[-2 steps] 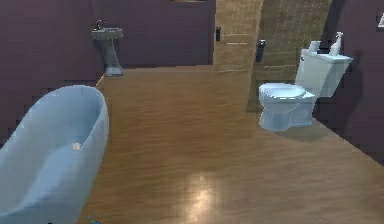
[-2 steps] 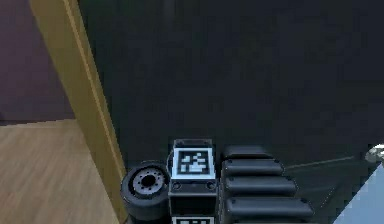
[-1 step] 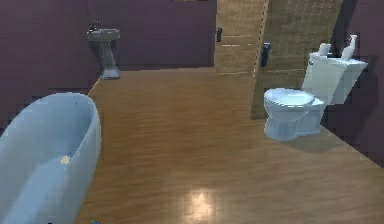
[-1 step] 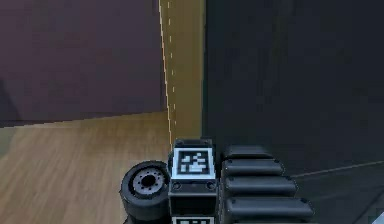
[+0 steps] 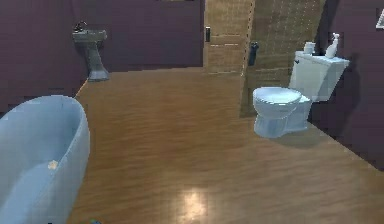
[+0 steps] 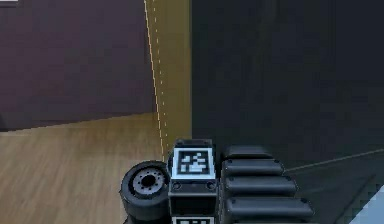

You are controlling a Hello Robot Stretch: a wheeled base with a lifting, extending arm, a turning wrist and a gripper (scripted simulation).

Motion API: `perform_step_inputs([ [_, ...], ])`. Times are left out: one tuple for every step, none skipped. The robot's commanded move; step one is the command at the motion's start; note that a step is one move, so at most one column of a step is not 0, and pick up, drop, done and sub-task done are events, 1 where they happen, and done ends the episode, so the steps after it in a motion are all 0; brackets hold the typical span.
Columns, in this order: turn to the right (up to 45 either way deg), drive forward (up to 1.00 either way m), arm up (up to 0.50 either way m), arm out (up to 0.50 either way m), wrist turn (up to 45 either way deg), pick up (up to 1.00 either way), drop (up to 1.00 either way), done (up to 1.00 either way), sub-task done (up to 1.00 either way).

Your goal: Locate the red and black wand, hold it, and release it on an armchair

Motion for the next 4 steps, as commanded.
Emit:
perform_step_inputs([
  [0.0, 1.00, 0.00, 0.00, 0.0, 0.00, 0.00, 0.00, 0.00],
  [0.0, 1.00, 0.00, 0.00, 0.0, 0.00, 0.00, 0.00, 0.00],
  [6.0, 0.00, 0.00, 0.00, 0.0, 0.00, 0.00, 0.00, 0.00],
  [0.0, 0.70, 0.00, 0.00, 0.0, 0.00, 0.00, 0.00, 0.00],
])
